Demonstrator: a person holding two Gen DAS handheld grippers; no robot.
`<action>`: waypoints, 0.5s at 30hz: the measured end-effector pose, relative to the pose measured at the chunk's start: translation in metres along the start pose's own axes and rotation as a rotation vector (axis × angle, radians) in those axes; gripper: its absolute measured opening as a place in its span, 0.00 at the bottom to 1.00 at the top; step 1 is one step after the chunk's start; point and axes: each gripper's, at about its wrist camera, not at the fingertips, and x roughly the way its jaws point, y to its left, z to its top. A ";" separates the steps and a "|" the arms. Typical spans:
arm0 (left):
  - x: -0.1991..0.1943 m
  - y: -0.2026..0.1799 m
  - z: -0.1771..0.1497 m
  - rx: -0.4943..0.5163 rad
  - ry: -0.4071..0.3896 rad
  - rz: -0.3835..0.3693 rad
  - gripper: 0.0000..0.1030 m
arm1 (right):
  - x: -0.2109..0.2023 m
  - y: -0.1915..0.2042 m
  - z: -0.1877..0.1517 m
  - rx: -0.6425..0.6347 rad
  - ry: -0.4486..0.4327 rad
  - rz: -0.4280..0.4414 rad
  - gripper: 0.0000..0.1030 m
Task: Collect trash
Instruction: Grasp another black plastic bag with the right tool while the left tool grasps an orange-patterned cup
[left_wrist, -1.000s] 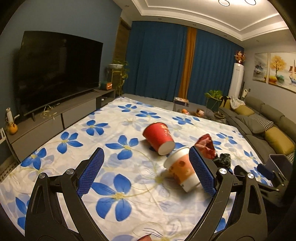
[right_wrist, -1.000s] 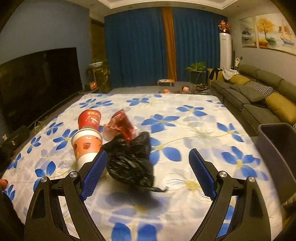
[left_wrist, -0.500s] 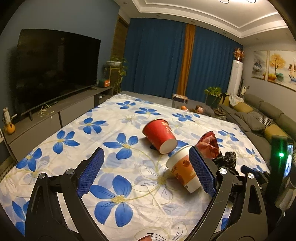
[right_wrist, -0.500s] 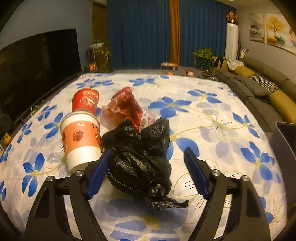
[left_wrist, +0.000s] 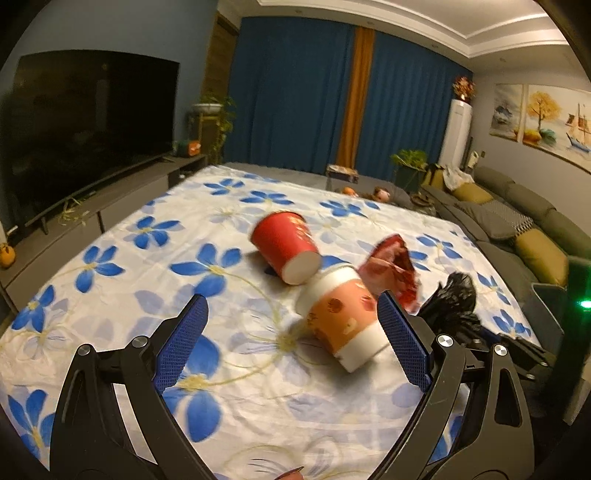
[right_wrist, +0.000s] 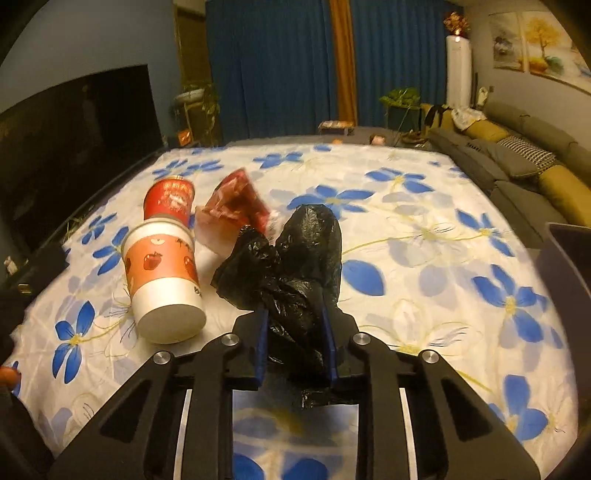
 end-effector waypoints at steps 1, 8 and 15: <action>0.006 -0.006 0.000 0.002 0.016 0.000 0.88 | -0.005 -0.004 0.000 0.009 -0.012 0.001 0.24; 0.049 -0.027 0.001 -0.024 0.138 -0.002 0.88 | -0.034 -0.020 0.000 0.031 -0.066 0.007 0.24; 0.074 -0.039 -0.004 0.001 0.214 -0.002 0.78 | -0.042 -0.026 0.000 0.034 -0.081 0.021 0.24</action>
